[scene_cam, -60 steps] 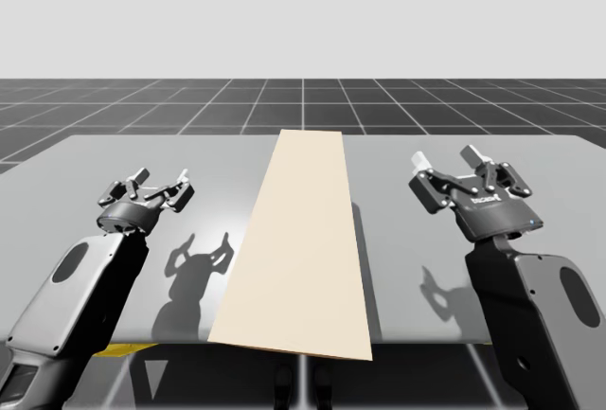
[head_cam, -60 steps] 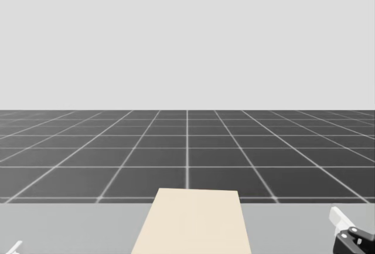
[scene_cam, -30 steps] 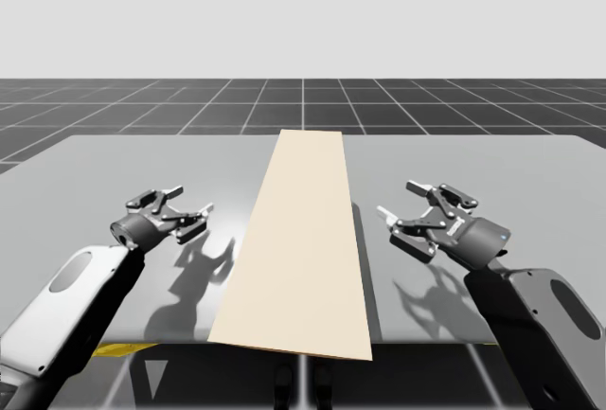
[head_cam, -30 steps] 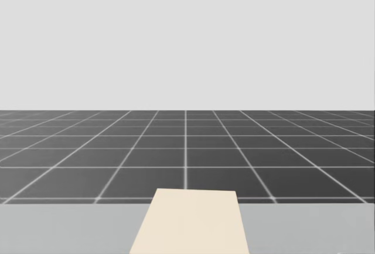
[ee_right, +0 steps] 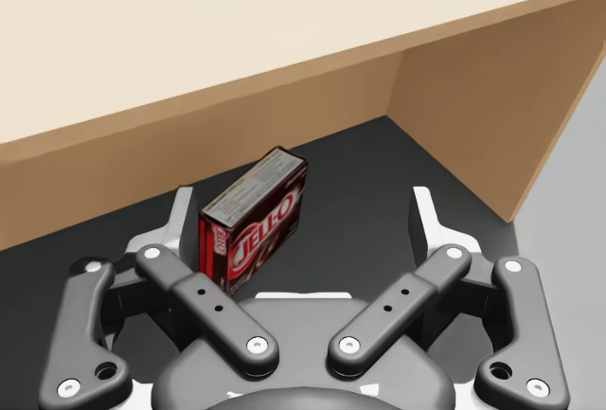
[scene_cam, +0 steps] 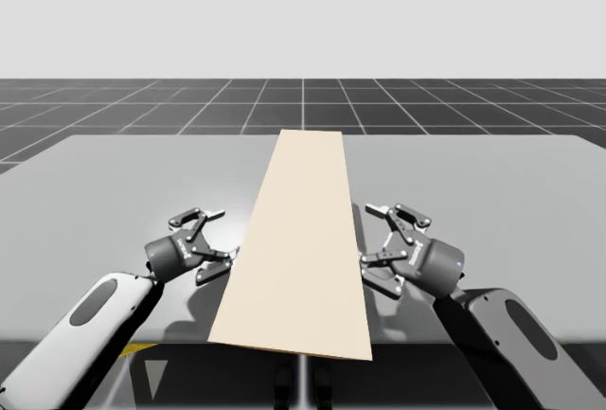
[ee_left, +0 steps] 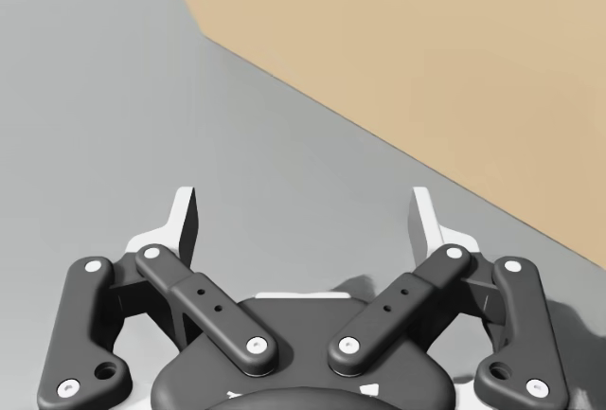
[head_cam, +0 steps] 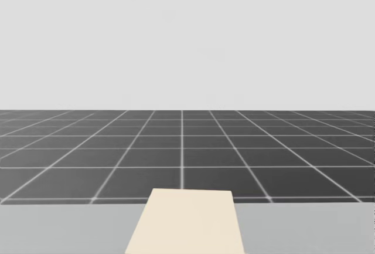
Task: Retrieve the object from inside the box.
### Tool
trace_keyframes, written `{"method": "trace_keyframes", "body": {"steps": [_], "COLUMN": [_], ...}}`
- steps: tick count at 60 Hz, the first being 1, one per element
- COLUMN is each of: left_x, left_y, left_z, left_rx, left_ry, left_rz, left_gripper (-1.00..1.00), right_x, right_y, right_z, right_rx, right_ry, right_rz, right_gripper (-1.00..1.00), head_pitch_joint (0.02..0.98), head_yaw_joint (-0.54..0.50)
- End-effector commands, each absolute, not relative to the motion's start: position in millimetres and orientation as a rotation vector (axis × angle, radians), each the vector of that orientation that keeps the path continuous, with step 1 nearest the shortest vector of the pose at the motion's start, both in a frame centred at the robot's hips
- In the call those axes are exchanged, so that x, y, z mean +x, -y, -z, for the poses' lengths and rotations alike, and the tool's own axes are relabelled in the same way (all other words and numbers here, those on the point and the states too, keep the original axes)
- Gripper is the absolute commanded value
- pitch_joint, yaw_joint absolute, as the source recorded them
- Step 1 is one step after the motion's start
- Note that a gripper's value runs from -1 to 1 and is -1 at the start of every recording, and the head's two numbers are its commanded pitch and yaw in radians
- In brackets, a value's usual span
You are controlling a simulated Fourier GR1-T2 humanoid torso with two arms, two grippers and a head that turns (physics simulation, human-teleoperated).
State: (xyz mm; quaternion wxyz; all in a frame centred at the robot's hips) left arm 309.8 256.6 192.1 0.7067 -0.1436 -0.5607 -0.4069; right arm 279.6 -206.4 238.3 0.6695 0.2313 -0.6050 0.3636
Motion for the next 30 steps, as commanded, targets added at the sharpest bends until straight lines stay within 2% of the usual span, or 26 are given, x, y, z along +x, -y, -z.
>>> {"method": "trace_keyframes", "body": {"steps": [1, 12, 25, 30], "left_x": [302.2, 302.1, 300.9, 300.5], "left_y": [-244.3, -241.0, -239.5, -238.8], "left_z": [-187.6, -185.2, -184.2, -183.9], "left_rx": [-0.332, -0.322, -0.314, -0.313], "left_ry": [1.227, 1.218, 1.221, 1.221], "left_rz": [0.954, 0.97, 0.988, 0.993], "left_gripper": [-1.0, -1.0, -1.0, -1.0], "right_x": [276.6, 284.0, 301.3, 306.2], "right_y": [185.6, 154.8, 143.5, 137.5], "right_z": [-232.4, -214.7, -185.5, -176.0], "right_rx": [0.587, 0.602, 0.567, 0.567], "right_ry": [1.374, 1.337, 1.318, 1.285], "right_rz": [-0.753, -0.712, -0.633, -0.619], "right_gripper": [-1.0, -1.0, -1.0, -1.0], "head_pitch_joint": [0.156, 0.157, 0.171, 0.174], "head_yaw_joint": [-0.02, -0.04, -0.04, -0.04]}}
